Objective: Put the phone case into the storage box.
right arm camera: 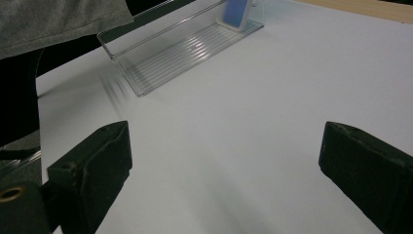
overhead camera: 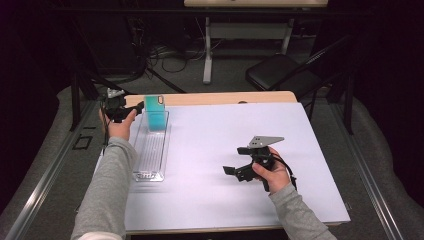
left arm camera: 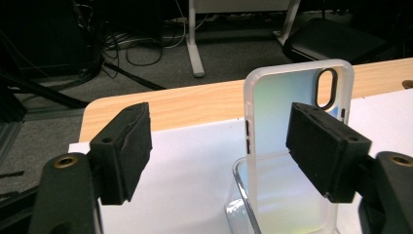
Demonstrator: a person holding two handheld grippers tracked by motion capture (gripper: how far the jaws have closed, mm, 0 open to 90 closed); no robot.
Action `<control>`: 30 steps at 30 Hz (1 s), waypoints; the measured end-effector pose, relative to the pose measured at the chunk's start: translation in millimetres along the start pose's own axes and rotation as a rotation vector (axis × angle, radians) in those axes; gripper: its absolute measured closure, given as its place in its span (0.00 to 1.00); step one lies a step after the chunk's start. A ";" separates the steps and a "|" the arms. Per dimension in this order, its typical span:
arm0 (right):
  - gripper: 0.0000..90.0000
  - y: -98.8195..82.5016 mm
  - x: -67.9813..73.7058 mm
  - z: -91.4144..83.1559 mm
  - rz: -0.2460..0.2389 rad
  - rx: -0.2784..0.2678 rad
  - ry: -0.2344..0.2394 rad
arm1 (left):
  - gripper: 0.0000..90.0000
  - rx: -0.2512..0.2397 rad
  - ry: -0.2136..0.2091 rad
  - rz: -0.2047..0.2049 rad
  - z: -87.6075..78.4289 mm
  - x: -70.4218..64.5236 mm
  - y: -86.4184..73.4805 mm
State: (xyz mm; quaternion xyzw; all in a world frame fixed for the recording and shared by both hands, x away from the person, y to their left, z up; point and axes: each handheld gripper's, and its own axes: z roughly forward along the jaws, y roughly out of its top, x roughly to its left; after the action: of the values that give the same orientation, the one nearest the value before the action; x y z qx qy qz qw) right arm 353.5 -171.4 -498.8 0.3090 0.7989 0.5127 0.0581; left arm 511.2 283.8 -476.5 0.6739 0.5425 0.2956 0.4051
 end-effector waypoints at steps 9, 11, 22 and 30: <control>0.06 1.4 1.2 -1.2 -0.005 -0.005 -0.002 | 0.17 -0.015 -0.036 -0.028 -11.8 -1.3 4.0; 0.06 1.8 1.0 -1.0 -0.004 -0.007 -0.003 | 0.17 -0.022 -0.045 -0.028 -14.6 -1.6 5.1; 0.06 1.9 1.1 -0.4 -0.007 -0.005 -0.004 | 0.05 -0.039 -0.100 -0.025 -26.6 -3.1 8.8; 0.06 1.3 0.9 -2.4 -0.010 -0.006 -0.008 | 0.01 -0.046 -0.131 -0.013 -34.4 -8.0 9.2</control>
State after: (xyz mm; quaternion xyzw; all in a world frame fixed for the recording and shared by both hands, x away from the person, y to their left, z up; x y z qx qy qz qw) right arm 352.3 -172.4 -496.5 0.3067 0.7988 0.5134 0.0647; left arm 485.0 283.0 -451.1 0.6788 0.5123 0.2605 0.4570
